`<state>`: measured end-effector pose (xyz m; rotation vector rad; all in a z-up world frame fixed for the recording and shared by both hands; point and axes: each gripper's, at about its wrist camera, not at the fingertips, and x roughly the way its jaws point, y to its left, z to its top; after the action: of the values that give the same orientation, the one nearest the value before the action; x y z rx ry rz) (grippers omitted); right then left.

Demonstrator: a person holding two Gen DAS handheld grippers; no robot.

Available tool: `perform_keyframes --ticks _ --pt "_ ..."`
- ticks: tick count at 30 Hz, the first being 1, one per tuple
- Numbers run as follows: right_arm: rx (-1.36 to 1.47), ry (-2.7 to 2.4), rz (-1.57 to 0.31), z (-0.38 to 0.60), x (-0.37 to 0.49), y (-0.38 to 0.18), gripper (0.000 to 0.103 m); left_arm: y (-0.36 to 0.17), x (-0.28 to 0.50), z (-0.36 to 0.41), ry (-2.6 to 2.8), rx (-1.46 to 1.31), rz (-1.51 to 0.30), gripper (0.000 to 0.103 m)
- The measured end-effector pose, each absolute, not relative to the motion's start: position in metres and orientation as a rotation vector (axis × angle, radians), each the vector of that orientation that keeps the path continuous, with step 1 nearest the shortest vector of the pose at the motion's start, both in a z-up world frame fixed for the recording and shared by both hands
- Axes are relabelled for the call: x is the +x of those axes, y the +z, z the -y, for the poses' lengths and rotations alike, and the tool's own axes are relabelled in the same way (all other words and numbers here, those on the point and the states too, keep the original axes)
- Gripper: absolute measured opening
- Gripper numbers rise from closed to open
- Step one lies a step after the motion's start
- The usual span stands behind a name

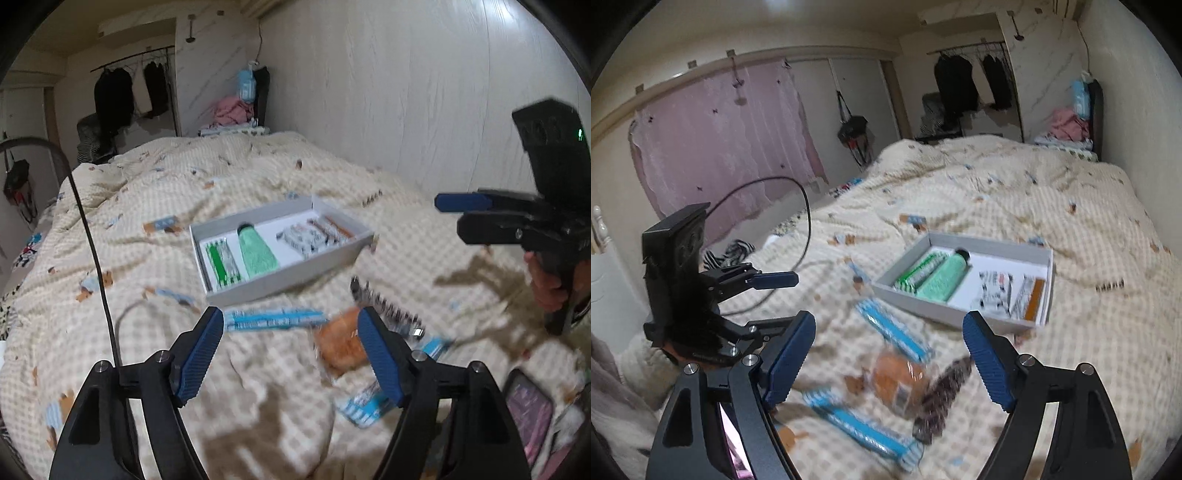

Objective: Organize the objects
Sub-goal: 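Withdraw both tools from the box back toward the pile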

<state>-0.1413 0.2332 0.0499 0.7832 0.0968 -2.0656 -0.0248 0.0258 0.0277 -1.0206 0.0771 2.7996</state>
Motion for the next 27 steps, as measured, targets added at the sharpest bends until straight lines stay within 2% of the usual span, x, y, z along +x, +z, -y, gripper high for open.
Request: perform_keyframes --ticks 3,8,12,27 --pt "0.798 -2.078 -0.079 -0.236 -0.136 0.032 0.083 0.013 -0.021 -0.029 2.806 -1.060 -0.107 0.080" --pt "0.803 -2.111 0.029 -0.248 -0.131 -0.006 0.083 0.001 -0.021 -0.016 2.837 -1.080 0.009 0.080" --pt "0.830 -2.167 0.075 -0.256 -0.139 -0.008 0.083 -0.003 -0.022 -0.011 2.828 -1.097 0.064 0.080" --pt "0.892 -2.145 0.139 -0.261 -0.149 -0.016 0.083 -0.021 -0.027 -0.038 2.752 -1.190 -0.122 0.080"
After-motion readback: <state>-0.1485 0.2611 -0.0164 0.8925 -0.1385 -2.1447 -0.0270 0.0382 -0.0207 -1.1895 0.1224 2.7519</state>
